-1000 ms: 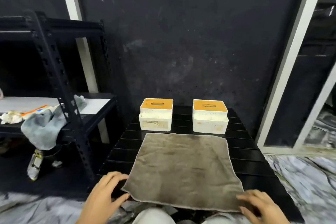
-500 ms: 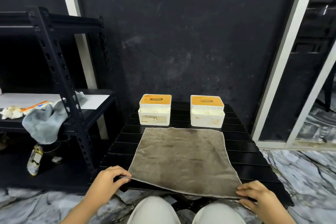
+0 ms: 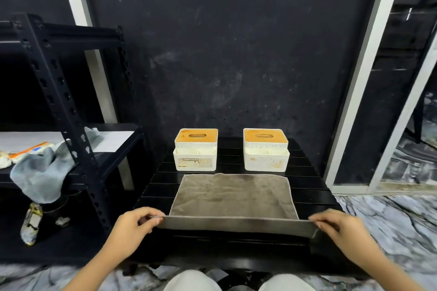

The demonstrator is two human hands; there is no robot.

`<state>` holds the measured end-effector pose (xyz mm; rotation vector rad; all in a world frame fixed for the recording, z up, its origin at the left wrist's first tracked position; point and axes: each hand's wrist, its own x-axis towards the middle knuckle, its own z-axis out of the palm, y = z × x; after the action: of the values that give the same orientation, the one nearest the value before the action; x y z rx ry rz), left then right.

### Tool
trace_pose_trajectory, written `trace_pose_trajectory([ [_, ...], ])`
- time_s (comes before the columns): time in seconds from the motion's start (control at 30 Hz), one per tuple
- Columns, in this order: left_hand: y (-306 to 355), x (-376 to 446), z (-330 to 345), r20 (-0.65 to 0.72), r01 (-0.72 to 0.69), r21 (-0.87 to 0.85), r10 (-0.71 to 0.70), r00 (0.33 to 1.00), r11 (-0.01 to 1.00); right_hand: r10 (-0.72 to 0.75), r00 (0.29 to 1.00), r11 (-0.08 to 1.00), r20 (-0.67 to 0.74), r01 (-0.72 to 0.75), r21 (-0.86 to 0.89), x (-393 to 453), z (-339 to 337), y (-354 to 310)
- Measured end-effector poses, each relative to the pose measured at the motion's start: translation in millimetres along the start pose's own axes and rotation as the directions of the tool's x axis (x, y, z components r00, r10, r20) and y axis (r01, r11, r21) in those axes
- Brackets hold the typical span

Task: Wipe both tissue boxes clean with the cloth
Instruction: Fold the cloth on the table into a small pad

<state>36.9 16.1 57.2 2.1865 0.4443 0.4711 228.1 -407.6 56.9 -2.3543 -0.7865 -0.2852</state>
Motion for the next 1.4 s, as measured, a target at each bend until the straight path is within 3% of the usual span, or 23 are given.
trace_pose_trajectory([
  [0.27, 1, 79, 17, -0.1, 0.026, -0.127, -0.039, 0.994, 0.992, 0.103, 0.995, 0.99, 0.003, -0.103, 0.093, 83, 17, 12],
  [0.7, -40, 150, 67, -0.105, 0.152, -0.036, -0.155, 0.982, 0.988, 0.251, 0.963, 0.961, 0.101, -0.261, 0.096, 137, 74, 49],
  [0.9, -43, 147, 71, -0.129, 0.139, 0.059, -0.131, 0.983, 0.988, 0.224, 0.974, 0.969, 0.031, -0.226, 0.097, 130, 86, 52],
  [1.07, -40, 132, 67, -0.223, 0.12, -0.02, -0.121, 0.967, 0.993, 0.154, 0.981, 0.983, -0.116, -0.141, 0.116, 109, 80, 41],
  [1.13, -39, 119, 64, -0.199, 0.063, -0.034, -0.069, 0.978, 0.997, 0.113, 0.986, 0.984, -0.124, -0.095, 0.149, 95, 75, 37],
  [1.23, -37, 95, 60, -0.099, -0.038, 0.028, 0.041, 0.994, 0.999, 0.043, 0.999, 0.979, -0.023, -0.038, 0.201, 70, 67, 31],
  [1.4, -35, 73, 47, 0.111, -0.146, 0.121, 0.133, 0.985, 0.982, -0.03, 0.991, 0.994, 0.128, 0.017, 0.104, 44, 61, 37],
])
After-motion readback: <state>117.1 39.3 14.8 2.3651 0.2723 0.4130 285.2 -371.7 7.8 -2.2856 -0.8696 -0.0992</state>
